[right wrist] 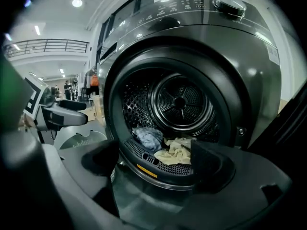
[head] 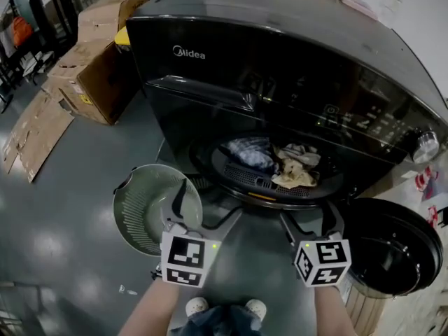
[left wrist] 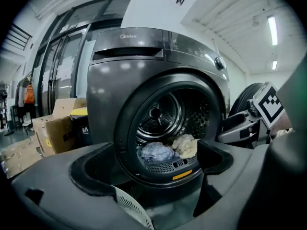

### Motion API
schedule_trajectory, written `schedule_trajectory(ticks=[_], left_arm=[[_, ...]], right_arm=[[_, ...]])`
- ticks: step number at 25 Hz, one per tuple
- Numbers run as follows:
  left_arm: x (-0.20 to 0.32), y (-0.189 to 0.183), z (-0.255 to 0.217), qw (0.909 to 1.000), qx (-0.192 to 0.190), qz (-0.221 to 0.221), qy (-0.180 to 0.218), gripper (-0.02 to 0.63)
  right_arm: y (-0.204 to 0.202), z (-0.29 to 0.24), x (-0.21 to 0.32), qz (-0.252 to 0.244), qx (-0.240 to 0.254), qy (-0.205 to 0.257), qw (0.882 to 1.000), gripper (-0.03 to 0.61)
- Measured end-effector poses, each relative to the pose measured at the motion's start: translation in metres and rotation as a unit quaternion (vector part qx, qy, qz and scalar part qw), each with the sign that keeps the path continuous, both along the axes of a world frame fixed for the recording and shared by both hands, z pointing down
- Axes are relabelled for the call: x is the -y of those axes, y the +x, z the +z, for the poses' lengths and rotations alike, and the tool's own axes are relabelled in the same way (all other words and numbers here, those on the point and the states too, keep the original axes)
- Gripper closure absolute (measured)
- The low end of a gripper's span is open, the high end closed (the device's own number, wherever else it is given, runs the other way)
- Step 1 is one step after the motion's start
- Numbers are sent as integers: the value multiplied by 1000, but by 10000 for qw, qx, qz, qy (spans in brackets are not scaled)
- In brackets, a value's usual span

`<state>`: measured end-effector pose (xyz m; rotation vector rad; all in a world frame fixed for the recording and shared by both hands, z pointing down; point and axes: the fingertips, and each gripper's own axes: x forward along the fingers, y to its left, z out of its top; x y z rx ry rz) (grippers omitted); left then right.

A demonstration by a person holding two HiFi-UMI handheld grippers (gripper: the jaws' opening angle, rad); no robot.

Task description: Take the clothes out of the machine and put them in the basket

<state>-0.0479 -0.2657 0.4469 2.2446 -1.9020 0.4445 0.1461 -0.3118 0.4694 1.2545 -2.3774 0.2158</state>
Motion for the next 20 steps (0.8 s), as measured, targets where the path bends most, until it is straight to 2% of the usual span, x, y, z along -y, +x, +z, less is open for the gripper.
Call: schedule_trajectory(ticks=[11,20], left_arm=[[33,2,46,9977,151,-160,648,77],[57,-11,78,9941,276,-338,993,77]], right_arm=[[4,56,37,-51,-154,648,9978,127],[-1,93,83,-156,-876,1171,9891,127]])
